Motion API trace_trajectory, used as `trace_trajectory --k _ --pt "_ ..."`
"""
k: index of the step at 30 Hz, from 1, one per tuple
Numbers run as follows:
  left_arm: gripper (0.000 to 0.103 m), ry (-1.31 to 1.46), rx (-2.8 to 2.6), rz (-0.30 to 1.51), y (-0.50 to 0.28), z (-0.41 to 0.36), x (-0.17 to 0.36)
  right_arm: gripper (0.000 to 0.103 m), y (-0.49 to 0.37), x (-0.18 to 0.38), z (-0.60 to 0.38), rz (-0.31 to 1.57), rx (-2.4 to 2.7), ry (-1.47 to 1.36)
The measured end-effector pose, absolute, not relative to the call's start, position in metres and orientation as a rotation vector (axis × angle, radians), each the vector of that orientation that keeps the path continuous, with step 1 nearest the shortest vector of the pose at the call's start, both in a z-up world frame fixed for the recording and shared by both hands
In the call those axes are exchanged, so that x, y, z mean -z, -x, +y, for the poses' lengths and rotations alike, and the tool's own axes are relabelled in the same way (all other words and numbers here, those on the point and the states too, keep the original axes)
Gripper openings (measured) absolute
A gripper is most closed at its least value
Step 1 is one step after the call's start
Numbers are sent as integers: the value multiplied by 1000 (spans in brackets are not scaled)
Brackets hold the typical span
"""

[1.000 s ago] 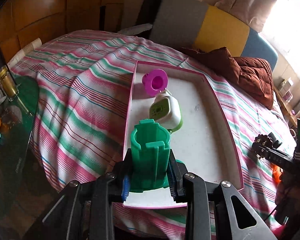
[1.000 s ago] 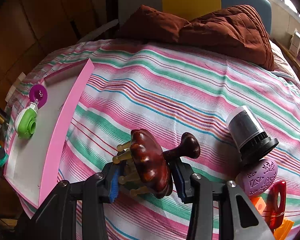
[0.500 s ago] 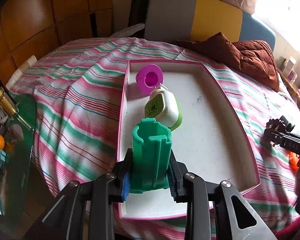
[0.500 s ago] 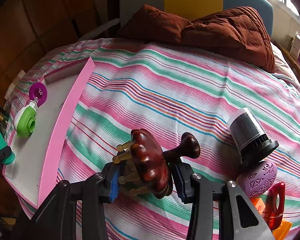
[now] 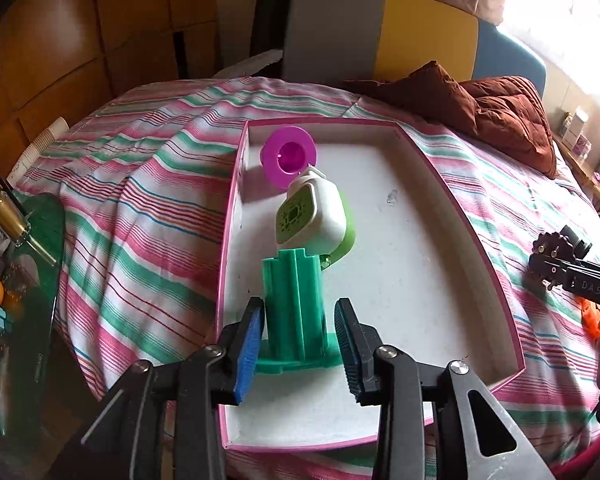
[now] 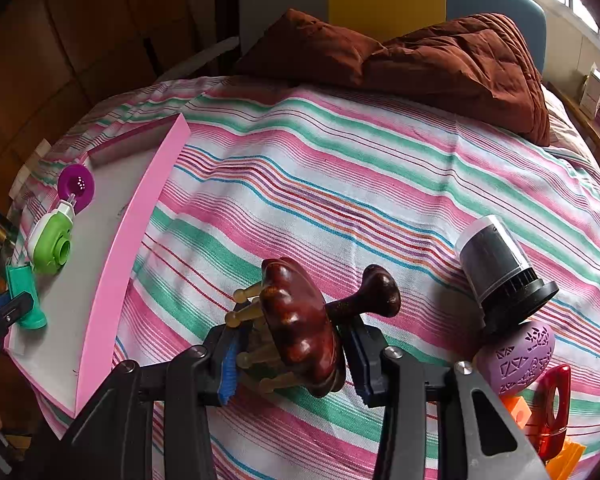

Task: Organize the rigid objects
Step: 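Carry the green stand into the tray and release it with the left gripper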

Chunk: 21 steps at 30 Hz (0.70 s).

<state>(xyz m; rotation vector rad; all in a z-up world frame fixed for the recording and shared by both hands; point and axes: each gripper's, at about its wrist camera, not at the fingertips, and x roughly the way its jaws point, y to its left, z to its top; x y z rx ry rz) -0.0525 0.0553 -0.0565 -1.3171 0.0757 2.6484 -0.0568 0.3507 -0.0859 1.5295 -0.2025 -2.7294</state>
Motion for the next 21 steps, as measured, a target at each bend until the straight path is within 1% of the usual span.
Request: trace_trajectory --k 1,3,10,12,17,21 --pt "40 1311 -2647 69 52 54 55 44 57 86 351 -202 2730 -1530" --pt "46 1295 -2656 60 50 53 51 44 57 86 351 -204 2730 -1529" --pt "48 1270 -2671 36 44 46 41 44 56 86 350 -193 2737 -1527" --pt "52 1255 -2682 35 42 43 37 44 57 86 350 -192 2737 -1529" --pt "52 1233 -2700 19 38 36 30 44 58 85 345 -162 2754 -1548" --pt "53 1224 -2710 9 35 30 26 44 57 84 342 -177 2764 -1572"
